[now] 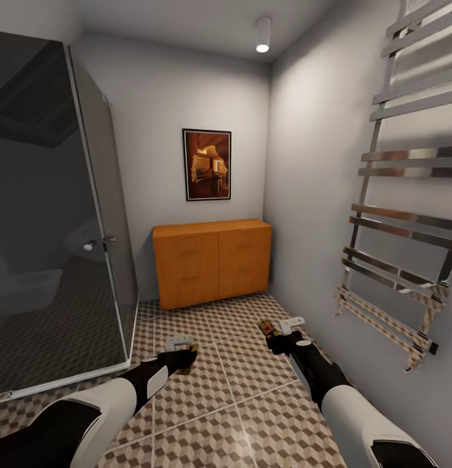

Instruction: Take the four mousetraps from the cabinet in the bathroom and place them on the bathroom floor. Make sure all four end up on the same floor surface, and ensure that at least two of them are either under or directly next to the same bathroom sink.

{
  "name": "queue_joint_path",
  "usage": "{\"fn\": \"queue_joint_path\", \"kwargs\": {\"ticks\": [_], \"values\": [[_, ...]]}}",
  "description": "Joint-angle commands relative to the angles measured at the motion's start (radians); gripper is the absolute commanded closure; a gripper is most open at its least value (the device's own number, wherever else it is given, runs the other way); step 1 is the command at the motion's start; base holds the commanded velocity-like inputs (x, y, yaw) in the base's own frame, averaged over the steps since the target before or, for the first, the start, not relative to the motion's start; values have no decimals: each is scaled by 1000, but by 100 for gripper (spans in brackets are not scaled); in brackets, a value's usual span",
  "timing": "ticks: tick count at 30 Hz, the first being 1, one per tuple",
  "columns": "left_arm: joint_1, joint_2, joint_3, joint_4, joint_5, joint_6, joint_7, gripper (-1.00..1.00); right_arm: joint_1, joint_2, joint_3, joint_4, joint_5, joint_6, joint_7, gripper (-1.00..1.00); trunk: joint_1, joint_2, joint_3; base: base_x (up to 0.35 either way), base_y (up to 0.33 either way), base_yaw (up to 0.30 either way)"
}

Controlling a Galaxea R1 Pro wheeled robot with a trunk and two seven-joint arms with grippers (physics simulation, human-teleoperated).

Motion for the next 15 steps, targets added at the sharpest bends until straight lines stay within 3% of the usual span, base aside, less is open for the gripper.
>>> {"fn": "queue_joint_path", "kwargs": {"ticks": [1, 8, 15], "values": [[-1, 0, -8, 1, 8, -1, -1, 100, 0, 1, -7, -2, 9, 6, 5, 100, 0, -1, -1, -63, 0, 0], [-1, 1, -8, 1, 8, -1, -1, 100, 0, 2, -8, -2, 6, 8, 3, 100, 0, -1, -1, -23, 0, 22], [-1, 0, -8, 1, 9, -1, -1, 100, 0, 2, -9, -1, 6, 5, 2, 100, 0, -1, -1, -3, 0, 209]]}}
